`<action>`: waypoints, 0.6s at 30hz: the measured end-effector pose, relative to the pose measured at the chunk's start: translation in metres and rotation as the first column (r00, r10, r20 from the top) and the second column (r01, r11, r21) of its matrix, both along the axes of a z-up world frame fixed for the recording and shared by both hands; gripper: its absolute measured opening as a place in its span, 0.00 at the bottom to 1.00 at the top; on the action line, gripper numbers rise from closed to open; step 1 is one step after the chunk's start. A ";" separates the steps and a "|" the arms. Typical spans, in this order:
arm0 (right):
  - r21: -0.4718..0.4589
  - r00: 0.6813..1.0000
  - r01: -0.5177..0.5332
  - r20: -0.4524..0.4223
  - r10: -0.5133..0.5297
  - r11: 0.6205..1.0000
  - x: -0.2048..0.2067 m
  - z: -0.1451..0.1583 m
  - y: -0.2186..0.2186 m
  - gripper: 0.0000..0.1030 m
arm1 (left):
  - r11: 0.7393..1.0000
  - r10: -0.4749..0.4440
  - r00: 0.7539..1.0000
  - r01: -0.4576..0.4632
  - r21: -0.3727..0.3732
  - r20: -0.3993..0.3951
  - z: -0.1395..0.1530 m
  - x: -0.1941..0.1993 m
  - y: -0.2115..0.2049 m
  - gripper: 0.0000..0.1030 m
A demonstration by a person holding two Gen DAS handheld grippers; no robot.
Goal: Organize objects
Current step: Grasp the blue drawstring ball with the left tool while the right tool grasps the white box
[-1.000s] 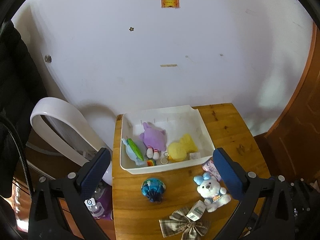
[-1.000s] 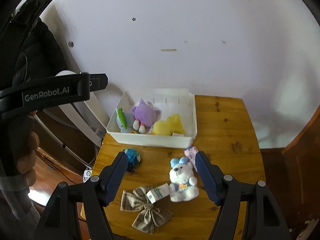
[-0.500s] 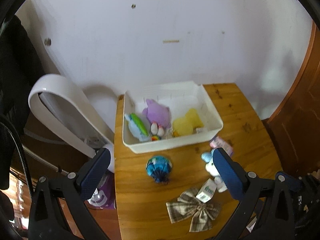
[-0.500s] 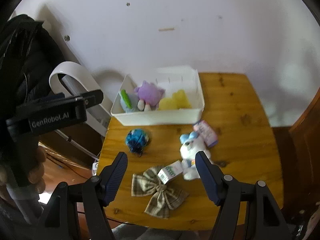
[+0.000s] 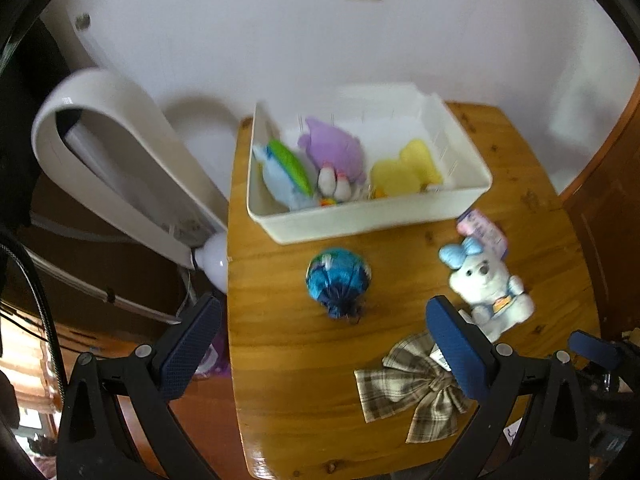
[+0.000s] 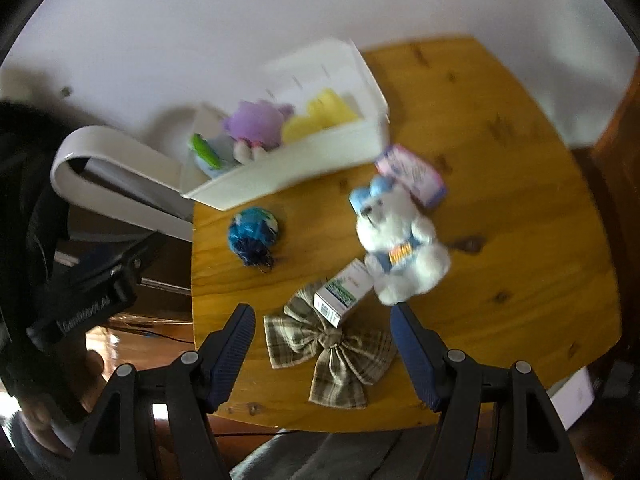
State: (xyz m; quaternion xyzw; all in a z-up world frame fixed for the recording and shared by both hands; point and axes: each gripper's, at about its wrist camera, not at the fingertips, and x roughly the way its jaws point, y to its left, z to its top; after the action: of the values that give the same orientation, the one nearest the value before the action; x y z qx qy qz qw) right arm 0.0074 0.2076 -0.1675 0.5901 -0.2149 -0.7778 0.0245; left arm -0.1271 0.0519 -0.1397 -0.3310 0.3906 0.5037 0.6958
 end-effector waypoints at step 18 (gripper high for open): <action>-0.235 0.941 0.203 0.315 -0.123 0.951 -0.038 -0.094 0.016 0.69 | 0.953 0.011 1.000 -0.014 -0.301 -0.014 -0.101 0.013 0.065 0.99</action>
State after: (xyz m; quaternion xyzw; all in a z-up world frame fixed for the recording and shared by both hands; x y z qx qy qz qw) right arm -0.0302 0.2233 -0.2616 0.6714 -0.3662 -0.6443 0.0054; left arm -0.1141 0.1173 -0.2409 -0.4325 0.4649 0.4447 0.6317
